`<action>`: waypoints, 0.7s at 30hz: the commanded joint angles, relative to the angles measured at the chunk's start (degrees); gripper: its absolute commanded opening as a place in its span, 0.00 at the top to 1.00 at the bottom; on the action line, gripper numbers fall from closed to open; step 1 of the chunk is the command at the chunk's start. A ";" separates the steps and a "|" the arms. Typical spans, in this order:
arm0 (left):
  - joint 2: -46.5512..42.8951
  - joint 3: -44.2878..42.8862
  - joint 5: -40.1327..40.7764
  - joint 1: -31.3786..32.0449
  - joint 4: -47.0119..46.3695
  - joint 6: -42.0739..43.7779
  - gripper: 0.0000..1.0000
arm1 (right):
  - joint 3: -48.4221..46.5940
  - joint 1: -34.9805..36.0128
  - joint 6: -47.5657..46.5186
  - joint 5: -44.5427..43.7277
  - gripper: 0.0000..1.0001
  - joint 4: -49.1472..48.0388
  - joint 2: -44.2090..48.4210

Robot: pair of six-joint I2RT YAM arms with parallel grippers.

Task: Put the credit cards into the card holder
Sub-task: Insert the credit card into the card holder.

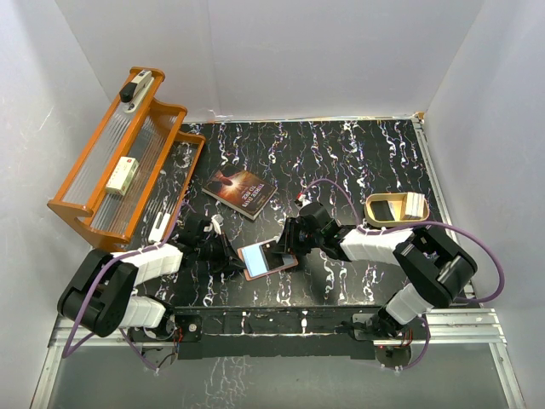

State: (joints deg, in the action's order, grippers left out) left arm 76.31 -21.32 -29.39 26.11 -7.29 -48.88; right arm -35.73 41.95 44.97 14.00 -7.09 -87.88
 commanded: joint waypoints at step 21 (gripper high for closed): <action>0.06 1.63 0.83 0.43 0.91 0.06 1.00 | 0.83 2.45 4.42 -0.12 0.87 -5.23 -4.37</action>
State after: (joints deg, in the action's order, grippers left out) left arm 76.31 -20.99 -29.47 26.09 -7.97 -49.36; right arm -35.00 43.46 49.25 13.91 -11.49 -90.50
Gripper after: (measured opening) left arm 0.007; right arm 0.111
